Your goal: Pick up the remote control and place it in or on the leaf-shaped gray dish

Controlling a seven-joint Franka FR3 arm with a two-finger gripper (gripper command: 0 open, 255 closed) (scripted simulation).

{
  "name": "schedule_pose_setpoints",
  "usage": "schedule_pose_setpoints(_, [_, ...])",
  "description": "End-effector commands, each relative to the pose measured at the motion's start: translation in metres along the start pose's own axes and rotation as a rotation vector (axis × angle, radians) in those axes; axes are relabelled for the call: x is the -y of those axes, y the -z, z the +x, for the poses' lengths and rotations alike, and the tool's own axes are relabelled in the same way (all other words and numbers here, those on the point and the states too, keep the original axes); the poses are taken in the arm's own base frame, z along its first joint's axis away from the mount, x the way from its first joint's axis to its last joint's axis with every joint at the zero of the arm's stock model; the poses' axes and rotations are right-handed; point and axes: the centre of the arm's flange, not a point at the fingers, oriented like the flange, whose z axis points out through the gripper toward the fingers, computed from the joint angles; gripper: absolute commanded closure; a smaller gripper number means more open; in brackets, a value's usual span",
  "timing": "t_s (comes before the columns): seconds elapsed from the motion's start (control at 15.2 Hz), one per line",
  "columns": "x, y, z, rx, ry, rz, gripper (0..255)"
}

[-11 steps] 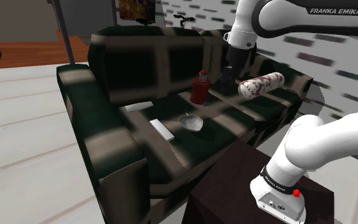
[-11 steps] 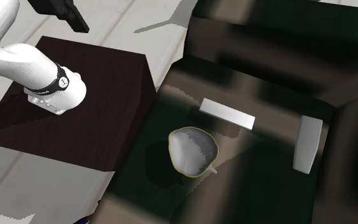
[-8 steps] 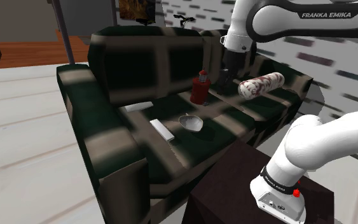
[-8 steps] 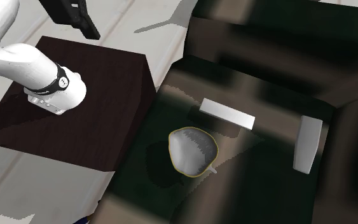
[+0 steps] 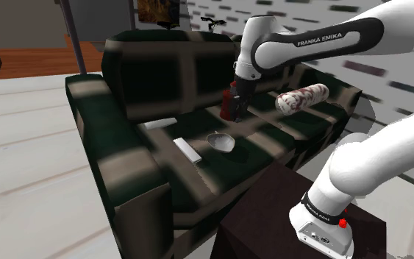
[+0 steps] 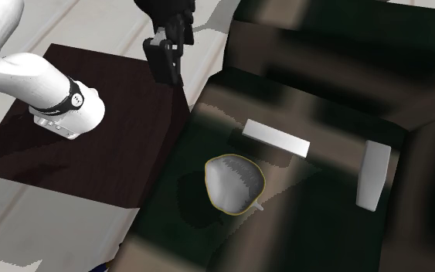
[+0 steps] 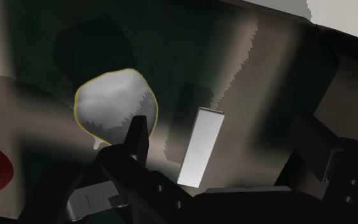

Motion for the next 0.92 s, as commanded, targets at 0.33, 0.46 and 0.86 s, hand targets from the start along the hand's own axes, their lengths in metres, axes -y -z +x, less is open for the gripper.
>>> schedule_pose_setpoints(0.33, [0.006,-0.067,0.063,-0.002,-0.019,0.003,0])
schedule_pose_setpoints(0.46, [0.007,-0.087,0.081,-0.002,-0.025,0.004,0])
schedule_pose_setpoints(0.86, [0.01,-0.146,0.133,-0.002,-0.041,0.007,0])
